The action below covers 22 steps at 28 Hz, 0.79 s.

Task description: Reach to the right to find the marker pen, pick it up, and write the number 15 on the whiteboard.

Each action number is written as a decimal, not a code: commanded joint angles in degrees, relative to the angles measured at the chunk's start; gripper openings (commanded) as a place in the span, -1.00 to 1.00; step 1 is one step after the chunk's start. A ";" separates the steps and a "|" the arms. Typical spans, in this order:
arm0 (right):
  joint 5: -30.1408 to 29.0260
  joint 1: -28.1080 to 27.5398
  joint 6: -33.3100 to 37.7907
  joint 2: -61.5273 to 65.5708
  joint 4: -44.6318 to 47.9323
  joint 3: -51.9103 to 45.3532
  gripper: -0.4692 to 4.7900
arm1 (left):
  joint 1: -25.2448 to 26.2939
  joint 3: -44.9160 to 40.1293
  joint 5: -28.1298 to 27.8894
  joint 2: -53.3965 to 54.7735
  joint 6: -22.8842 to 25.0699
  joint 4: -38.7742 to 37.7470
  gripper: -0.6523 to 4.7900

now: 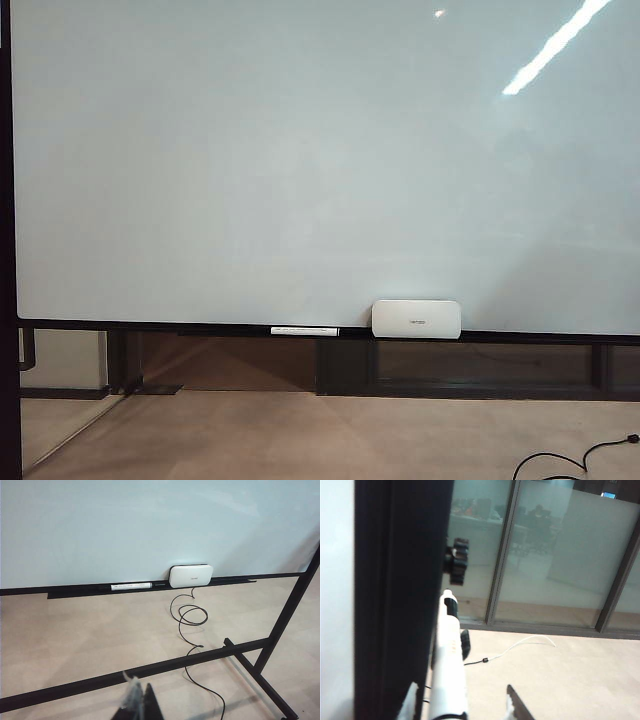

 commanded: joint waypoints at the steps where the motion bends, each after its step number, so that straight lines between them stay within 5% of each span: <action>1: 0.02 0.13 0.09 1.46 -1.18 2.29 0.04 | 0.02 0.13 -0.31 0.02 -0.83 0.96 -0.78; 22: -0.90 0.13 1.60 1.64 1.29 2.54 0.03 | 0.02 0.13 -1.62 0.04 -0.90 0.96 -0.78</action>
